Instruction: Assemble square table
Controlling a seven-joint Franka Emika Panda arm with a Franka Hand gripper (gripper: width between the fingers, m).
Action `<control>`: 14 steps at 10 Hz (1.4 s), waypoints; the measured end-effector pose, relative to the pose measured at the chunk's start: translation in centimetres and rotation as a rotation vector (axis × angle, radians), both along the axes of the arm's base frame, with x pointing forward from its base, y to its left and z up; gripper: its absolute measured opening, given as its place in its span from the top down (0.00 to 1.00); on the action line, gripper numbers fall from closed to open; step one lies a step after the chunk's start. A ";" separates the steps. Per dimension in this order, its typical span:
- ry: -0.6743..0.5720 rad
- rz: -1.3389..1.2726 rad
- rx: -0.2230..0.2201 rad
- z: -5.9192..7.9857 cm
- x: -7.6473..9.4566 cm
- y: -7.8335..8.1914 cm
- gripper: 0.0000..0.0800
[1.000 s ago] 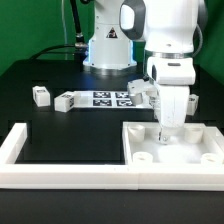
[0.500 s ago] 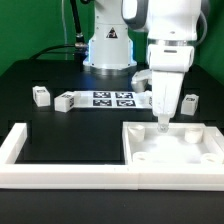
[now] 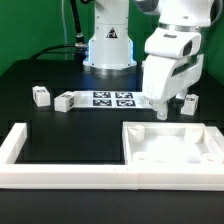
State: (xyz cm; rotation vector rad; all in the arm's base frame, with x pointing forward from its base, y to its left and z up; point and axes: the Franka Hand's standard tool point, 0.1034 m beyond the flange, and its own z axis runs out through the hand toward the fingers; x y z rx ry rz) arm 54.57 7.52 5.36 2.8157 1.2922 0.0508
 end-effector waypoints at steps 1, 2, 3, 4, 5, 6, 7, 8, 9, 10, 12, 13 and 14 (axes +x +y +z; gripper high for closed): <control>0.003 -0.059 0.007 -0.2 -0.1 0.1 0.19; 0.003 -0.094 0.011 -0.2 -0.1 0.1 0.19; 0.003 -0.159 0.018 -0.2 -0.1 0.2 0.19; 0.007 -0.232 0.024 -0.1 -0.2 0.4 0.19; 0.032 -0.383 0.023 1.0 -0.7 1.5 0.19; 0.032 -0.469 0.029 2.2 -1.5 2.7 0.19; 0.046 -0.594 0.037 2.5 -2.9 3.5 0.19; 0.062 -0.700 0.036 2.9 -3.7 4.2 0.19; 0.064 -0.770 0.045 3.0 -3.7 4.5 0.19; 0.065 -0.777 0.045 2.9 -3.7 4.5 0.19; 0.093 -0.780 0.028 2.7 -4.1 4.4 0.19; 0.152 -0.866 0.041 1.9 -5.1 4.3 0.19; 0.309 -0.962 0.010 1.4 -7.4 4.7 0.19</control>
Offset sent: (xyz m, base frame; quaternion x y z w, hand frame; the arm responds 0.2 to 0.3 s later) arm 0.0000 0.0000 0.0000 0.0000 0.0000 0.1296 0.9916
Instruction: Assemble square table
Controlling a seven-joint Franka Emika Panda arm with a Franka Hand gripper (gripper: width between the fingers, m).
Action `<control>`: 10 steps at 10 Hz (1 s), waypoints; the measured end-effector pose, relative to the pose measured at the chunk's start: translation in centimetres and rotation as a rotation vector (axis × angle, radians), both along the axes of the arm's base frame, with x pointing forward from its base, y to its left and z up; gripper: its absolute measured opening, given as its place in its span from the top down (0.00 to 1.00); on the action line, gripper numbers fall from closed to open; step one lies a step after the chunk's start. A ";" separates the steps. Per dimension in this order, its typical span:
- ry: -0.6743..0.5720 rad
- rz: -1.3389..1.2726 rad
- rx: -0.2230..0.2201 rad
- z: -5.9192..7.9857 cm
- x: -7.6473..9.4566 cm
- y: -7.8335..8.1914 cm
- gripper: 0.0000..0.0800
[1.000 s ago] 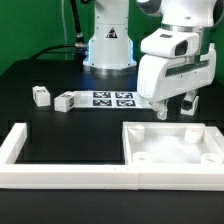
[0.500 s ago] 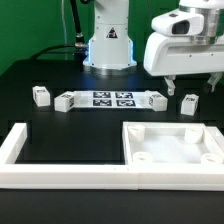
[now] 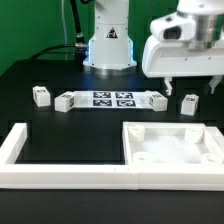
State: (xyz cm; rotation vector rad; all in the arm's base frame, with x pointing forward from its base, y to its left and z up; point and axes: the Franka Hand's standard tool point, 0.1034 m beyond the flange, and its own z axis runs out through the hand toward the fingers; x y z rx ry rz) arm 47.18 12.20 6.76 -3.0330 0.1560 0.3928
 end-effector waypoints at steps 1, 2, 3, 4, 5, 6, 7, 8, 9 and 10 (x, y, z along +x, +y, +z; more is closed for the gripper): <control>0.134 -0.103 0.058 -0.1 -0.7 0.7 0.19; 0.168 -0.110 0.066 -0.8 -0.5 0.6 0.19; 0.262 -0.100 0.075 -0.7 -1.2 0.6 0.19; 0.334 -0.097 0.084 -0.8 -1.2 0.4 0.19; 0.393 -0.094 0.091 -1.0 -1.2 0.4 0.19; 0.456 -0.117 0.092 -1.2 -1.6 0.6 0.19; 0.601 -0.193 0.100 -1.8 -2.8 1.7 0.19; 0.597 -0.224 0.095 -2.3 -2.0 1.8 0.19; 0.594 -0.217 0.095 -2.1 -2.0 1.7 0.19; 0.596 -0.217 0.095 -2.2 -2.1 1.7 0.19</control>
Offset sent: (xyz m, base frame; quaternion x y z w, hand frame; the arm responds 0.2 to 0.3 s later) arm 0.0000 0.0000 0.0000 0.0000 -0.1938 0.0000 0.9810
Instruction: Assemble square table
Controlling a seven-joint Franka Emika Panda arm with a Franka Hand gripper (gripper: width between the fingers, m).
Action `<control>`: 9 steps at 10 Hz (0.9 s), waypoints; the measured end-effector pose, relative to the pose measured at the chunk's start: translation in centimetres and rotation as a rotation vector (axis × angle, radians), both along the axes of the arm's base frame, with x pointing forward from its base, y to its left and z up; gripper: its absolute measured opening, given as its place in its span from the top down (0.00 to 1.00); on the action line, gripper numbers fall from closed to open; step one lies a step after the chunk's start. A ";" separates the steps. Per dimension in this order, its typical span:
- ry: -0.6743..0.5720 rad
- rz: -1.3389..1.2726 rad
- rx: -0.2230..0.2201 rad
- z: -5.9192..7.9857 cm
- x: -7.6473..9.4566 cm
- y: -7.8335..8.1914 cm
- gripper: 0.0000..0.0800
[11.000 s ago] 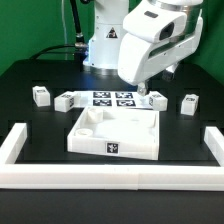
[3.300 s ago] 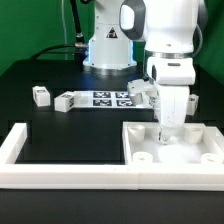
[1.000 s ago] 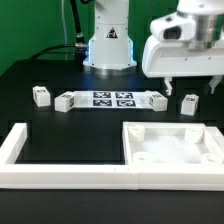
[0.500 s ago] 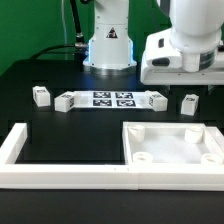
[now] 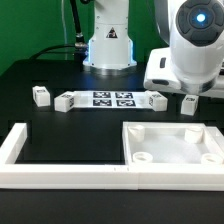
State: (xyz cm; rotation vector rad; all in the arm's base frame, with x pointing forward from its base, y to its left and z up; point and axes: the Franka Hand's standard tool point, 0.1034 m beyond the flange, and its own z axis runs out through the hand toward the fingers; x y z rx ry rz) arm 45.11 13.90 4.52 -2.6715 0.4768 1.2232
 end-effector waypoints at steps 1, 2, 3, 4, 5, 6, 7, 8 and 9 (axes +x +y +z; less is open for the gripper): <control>0.002 0.001 0.000 -0.1 -0.1 0.0 0.19; 0.001 -0.001 -0.003 -0.6 -0.5 0.4 0.19; -0.001 0.003 -0.005 -1.2 -1.2 0.8 0.19; -0.002 0.005 -0.008 -1.8 -1.7 1.0 0.19; -0.006 0.000 -0.011 -2.5 -2.1 1.1 0.19; 0.001 -0.002 -0.010 -3.1 -2.5 1.3 0.19; 0.011 -0.011 -0.008 -3.5 -2.7 1.3 0.19; 0.009 -0.010 -0.008 -3.4 -2.6 1.3 0.19; 0.010 -0.010 -0.008 -3.5 -2.7 1.3 0.19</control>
Offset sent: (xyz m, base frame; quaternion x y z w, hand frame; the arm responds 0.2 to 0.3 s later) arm -0.0211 0.0173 -0.0223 0.0137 0.0089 0.0104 0.9998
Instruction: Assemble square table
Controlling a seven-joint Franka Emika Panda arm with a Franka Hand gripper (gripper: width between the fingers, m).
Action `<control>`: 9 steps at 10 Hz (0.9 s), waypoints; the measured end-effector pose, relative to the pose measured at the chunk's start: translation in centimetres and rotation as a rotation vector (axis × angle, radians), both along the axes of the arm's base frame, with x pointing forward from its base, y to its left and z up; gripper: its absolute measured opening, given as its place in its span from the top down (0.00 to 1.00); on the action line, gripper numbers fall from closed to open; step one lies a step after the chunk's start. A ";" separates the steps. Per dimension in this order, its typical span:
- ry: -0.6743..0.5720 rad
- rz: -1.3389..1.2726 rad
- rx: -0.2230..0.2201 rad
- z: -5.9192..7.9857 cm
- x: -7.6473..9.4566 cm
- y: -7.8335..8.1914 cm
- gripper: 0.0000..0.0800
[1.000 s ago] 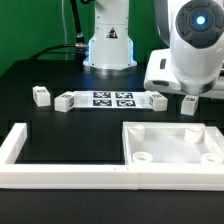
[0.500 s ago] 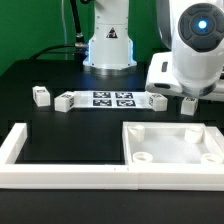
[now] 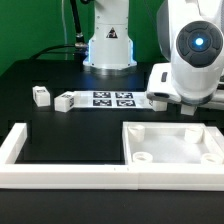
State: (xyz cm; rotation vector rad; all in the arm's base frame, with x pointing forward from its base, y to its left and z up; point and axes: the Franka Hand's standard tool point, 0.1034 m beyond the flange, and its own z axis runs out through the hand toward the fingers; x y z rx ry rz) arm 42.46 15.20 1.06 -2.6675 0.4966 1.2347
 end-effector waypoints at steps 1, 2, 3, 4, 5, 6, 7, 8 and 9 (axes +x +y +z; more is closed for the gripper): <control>0.000 0.000 0.000 0.0 0.0 0.0 0.34; 0.000 0.000 0.000 0.0 0.0 0.0 0.51; 0.000 0.000 0.000 0.0 0.0 0.0 0.51; 0.000 0.000 0.000 0.0 0.0 0.0 0.64; 0.000 0.000 0.000 0.0 0.0 0.0 0.64; 0.000 0.000 0.000 0.0 0.0 0.0 0.64; 0.000 0.000 0.000 0.0 0.0 0.0 0.64; 0.000 0.000 0.000 0.0 0.0 0.0 0.64; 0.000 0.000 0.000 0.0 0.0 0.0 0.64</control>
Offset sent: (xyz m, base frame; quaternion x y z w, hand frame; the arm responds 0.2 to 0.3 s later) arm 0.0000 0.0000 0.0000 0.0000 0.0000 0.0000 1.0000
